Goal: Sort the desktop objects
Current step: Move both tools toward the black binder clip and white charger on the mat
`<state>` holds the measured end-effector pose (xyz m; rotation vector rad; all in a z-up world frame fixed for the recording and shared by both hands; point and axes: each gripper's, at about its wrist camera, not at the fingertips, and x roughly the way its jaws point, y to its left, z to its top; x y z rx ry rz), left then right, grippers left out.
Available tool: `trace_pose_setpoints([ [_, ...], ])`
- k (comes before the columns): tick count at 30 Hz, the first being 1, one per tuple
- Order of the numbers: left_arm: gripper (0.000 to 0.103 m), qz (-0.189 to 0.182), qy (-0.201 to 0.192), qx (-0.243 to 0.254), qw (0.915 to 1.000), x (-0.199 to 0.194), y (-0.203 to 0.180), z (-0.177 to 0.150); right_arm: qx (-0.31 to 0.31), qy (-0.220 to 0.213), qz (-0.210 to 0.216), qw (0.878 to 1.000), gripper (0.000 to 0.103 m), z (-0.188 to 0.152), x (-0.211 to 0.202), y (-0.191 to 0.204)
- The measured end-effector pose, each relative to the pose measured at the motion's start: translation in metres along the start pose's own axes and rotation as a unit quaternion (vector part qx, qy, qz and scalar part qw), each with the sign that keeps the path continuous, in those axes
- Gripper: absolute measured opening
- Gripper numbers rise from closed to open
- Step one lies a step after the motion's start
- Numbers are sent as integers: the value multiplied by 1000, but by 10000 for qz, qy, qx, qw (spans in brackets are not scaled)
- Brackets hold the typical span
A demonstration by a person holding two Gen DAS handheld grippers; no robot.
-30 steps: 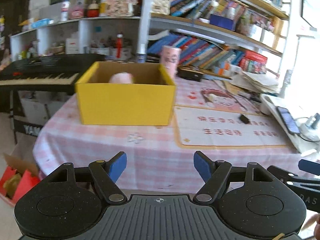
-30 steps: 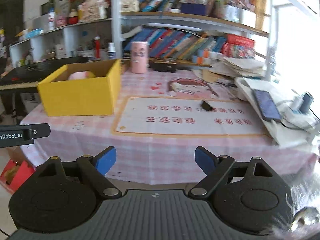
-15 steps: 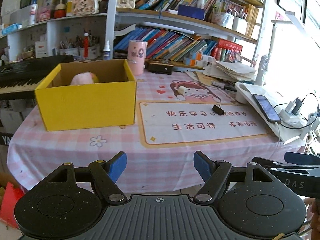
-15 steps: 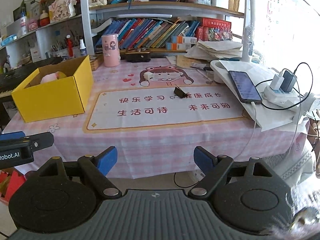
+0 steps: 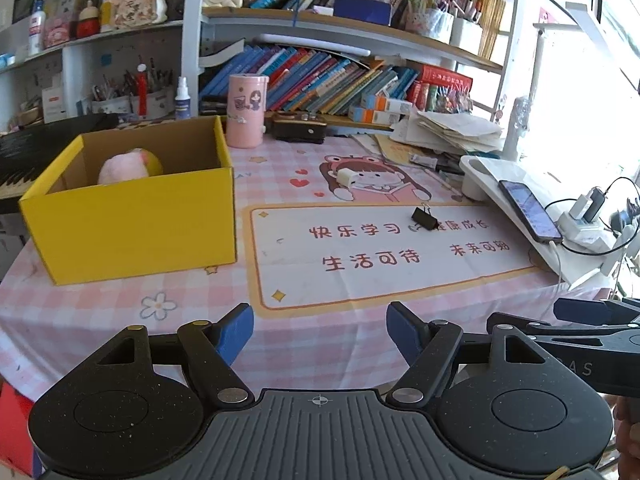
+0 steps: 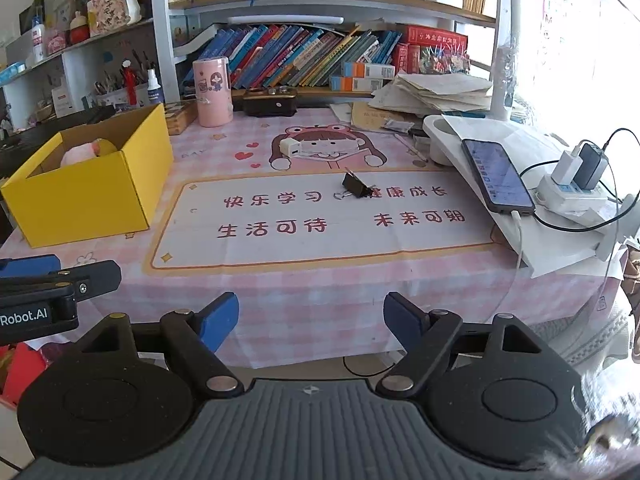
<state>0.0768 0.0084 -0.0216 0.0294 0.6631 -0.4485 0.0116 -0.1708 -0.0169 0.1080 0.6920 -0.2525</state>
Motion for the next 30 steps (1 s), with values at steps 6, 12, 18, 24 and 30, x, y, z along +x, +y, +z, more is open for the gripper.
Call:
trace_pose_setpoints([
  [6,73,-17,60,183,9998,21,-12,9,40,65,-24,10000,76,11,20,-10],
  [12,73,-55,139,198,9997,43,-24,19,-4,103,0,9999,72,21,40,-24],
  [18,72,72,250,98,9996,70,-40,33,-48,193,69,9998,69,37,65,-46],
  [24,72,351,223,-24,9991,95,-60,53,-197,221,297,9991,65,60,96,-69],
  [30,73,780,130,-251,9965,117,-74,77,-420,243,657,9967,59,87,128,-88],
])
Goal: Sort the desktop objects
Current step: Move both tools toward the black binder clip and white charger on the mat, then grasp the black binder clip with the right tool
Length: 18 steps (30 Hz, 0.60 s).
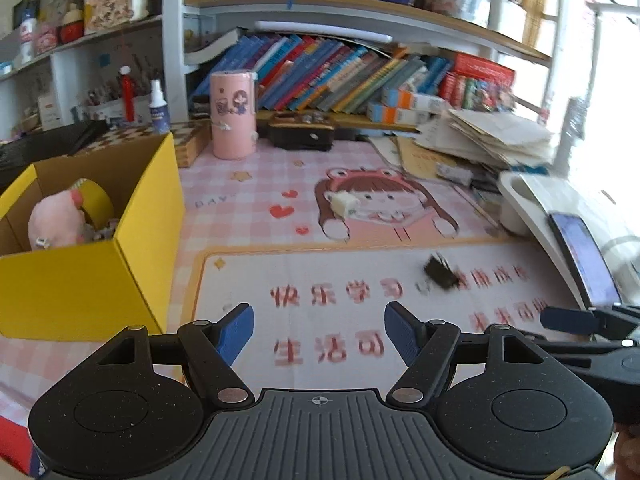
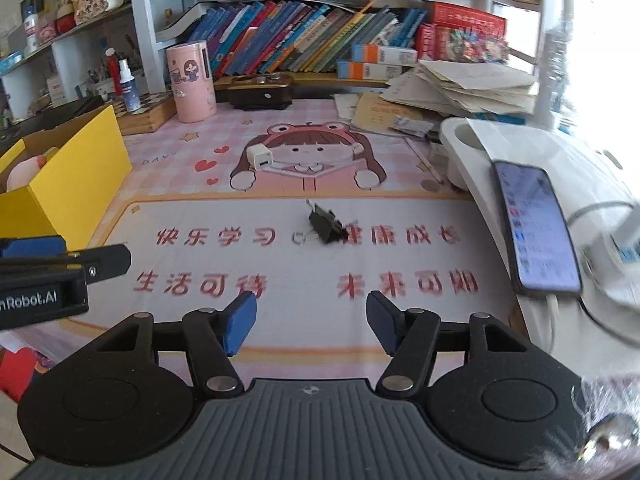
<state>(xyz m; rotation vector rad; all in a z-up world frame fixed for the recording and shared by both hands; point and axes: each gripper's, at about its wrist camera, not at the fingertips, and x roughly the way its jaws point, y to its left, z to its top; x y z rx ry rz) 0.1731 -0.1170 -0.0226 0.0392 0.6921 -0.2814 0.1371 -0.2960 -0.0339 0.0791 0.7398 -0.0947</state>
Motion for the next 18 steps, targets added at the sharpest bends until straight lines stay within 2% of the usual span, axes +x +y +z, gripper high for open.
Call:
trace_pose_setpoints([
  [4,73,233,-60,-166,9996,13,-7,16,-227,-79,160,9996,59,15,19,-10],
  [7,73,389,-64,-304,9988,22,-10,24,-467,-151,221,9985,54,22,31,-13],
  [14,73,643,167,-402,9970,47,-13,35,-1031,-211,470,9933,51,35,70,-11],
  [16,73,725,277,-459,9959,55,-14,38,-1212,-177,495,9912,46,38,87,-9],
  [18,73,776,284,-553,9950,62,-14,41,-1371,-151,474,9893,45,42,100,-9],
])
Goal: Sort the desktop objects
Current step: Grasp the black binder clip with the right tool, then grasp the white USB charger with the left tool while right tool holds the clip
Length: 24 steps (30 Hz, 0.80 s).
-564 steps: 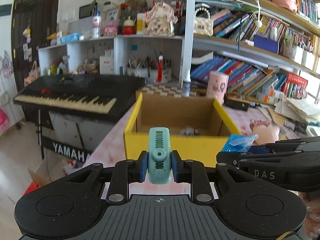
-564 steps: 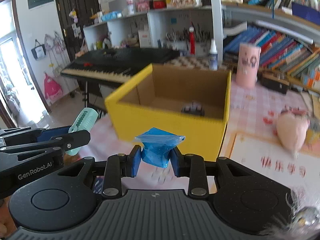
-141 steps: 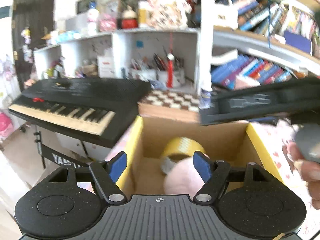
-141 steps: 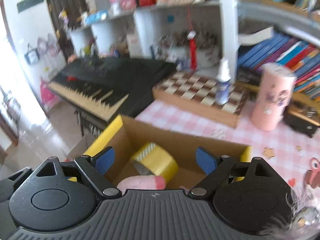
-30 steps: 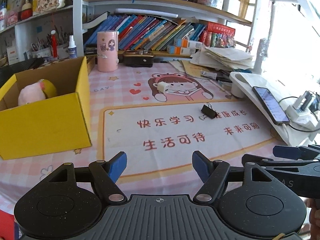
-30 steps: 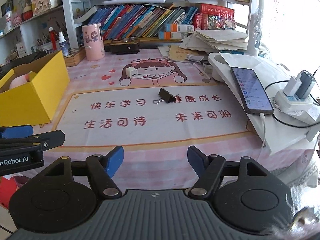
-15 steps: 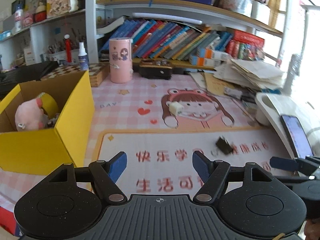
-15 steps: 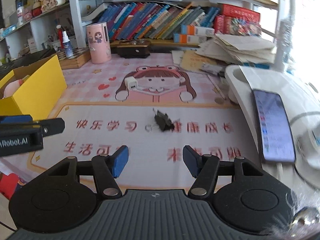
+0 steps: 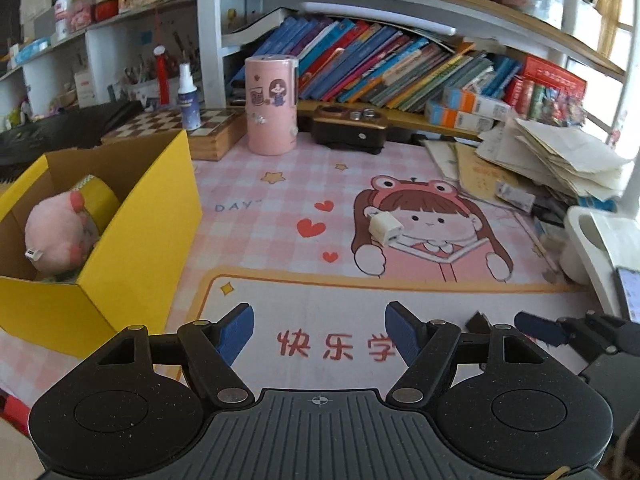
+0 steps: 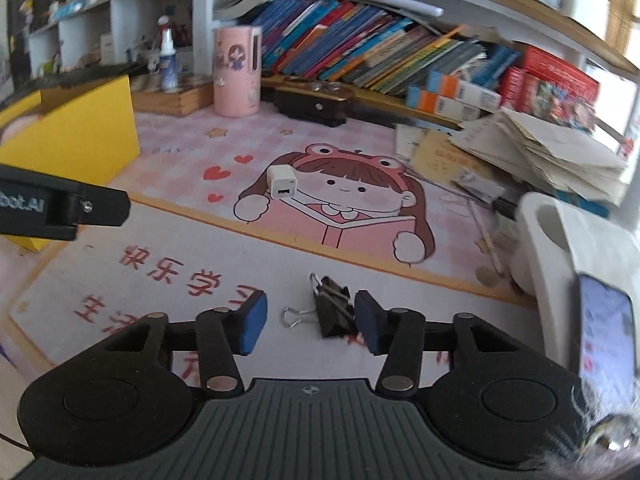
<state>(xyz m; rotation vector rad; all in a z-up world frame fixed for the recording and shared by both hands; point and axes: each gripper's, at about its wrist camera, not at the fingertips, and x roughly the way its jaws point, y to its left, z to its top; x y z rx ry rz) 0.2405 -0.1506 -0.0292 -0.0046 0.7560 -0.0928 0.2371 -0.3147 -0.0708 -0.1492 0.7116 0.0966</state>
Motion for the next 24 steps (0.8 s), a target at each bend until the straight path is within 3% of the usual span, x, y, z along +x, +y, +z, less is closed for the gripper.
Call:
trace_pose_setpoints([
  [6,73,1,62,38,10000,23,-14,10,-249,268,4,9993,25,0,29,-7],
  [10,70,-101,23,118,9999,41,-26,20,-566,101,-28,9983,11,0,29,-5],
  [16,69,-208,20,200,9996,72,-45,35,-705,53,-4,9975,5,4,27,-18],
  [24,62,-35,-25,258,9997,126,-67,48,58,163,109,9998,2,9,17,-50],
])
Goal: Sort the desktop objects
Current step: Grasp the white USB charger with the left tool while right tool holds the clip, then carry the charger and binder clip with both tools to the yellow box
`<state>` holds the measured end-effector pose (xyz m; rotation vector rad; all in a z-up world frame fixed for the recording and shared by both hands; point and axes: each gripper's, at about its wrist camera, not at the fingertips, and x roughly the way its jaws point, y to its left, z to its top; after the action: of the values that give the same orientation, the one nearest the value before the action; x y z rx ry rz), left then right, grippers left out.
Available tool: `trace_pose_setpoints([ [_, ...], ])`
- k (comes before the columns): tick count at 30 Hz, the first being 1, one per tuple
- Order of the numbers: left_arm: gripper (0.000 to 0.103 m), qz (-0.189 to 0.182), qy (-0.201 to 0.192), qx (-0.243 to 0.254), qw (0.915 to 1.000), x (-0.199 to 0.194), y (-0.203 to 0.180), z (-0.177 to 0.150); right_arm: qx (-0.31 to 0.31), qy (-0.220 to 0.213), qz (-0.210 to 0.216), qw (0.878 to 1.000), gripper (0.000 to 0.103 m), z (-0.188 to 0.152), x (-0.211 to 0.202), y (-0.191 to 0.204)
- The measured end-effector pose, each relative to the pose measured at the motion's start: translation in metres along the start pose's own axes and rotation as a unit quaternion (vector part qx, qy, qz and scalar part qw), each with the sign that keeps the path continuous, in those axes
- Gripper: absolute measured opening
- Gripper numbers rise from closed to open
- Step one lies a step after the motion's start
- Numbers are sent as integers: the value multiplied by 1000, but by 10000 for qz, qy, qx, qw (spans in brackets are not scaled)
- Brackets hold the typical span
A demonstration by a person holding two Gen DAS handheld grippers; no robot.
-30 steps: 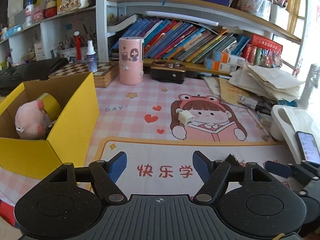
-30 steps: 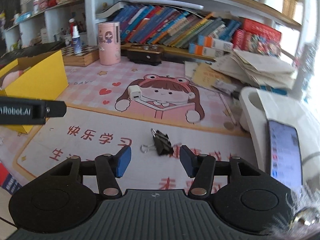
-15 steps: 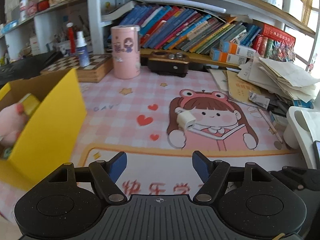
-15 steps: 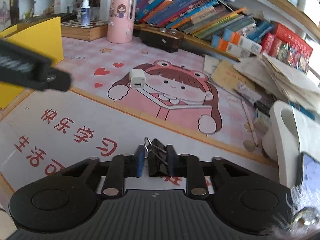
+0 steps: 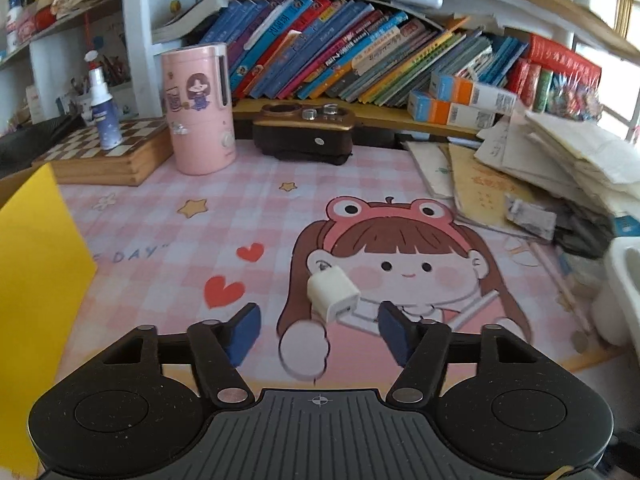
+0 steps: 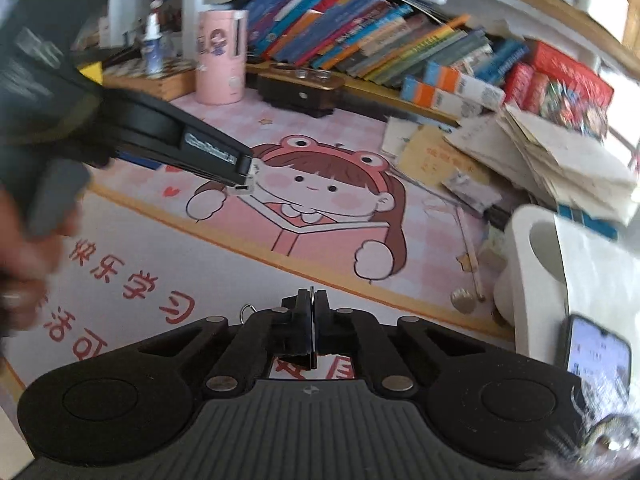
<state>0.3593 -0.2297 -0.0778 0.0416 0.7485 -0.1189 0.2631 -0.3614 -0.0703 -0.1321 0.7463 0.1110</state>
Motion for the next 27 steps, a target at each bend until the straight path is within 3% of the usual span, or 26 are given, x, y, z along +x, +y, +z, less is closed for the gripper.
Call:
trace_pose_setpoints([
  [7,56,215,34,125,9997,36,-12,6,152,-1,90,9998,1,2,-5,-5],
  [11,35,246,81,203,9995,47,-16,7,173,-54,131,9997,1,4,-9,-5],
  [15,35,293,97,249,9992,47,-16,6,193,-183,78,9996,1,5,-15,-6],
  [27,34,-76,-157,-48,9998,-39,21,-12,211,-260,183,9993,2,6,-21,2],
])
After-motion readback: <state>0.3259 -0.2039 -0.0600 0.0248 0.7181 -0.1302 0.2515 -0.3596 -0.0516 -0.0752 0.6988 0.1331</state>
